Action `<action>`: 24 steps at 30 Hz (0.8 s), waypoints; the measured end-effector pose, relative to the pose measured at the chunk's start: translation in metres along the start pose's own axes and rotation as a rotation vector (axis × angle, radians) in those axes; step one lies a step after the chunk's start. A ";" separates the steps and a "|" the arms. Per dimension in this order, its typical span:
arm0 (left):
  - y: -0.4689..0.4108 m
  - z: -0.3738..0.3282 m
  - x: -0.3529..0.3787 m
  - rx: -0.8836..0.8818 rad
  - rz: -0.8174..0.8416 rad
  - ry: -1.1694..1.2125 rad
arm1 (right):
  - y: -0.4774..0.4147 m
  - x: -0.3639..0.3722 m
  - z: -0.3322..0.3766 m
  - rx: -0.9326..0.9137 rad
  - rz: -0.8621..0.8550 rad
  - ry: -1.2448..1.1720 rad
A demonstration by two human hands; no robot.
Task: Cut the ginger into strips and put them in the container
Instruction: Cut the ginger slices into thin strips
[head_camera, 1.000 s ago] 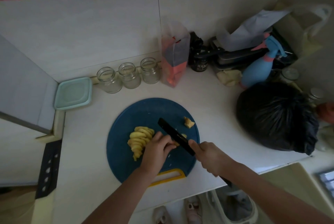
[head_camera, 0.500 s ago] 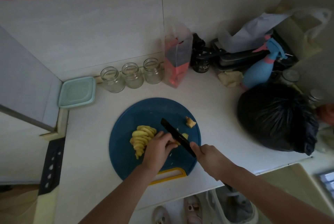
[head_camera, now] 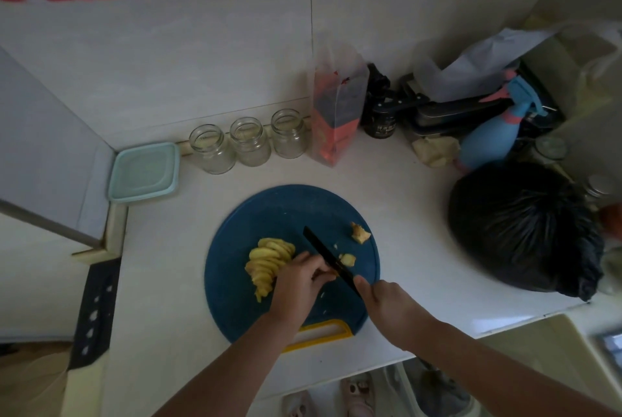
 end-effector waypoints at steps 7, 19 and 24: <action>0.005 0.003 0.002 -0.008 -0.051 0.050 | -0.005 0.003 0.002 0.066 0.024 -0.041; 0.011 0.005 0.003 0.002 -0.106 0.060 | -0.028 0.015 0.007 0.142 -0.042 -0.159; 0.013 0.007 0.003 -0.022 -0.147 0.071 | -0.035 0.000 0.008 0.168 0.048 -0.161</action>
Point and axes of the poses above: each hand's wrist, its own y-axis away from the middle knuckle, its own x-axis out of the palm, z = x × y, the point moved 4 cm from there along -y, towards the middle knuckle, and after that the axes turned 13 degrees about -z, right-handed, at the moved point
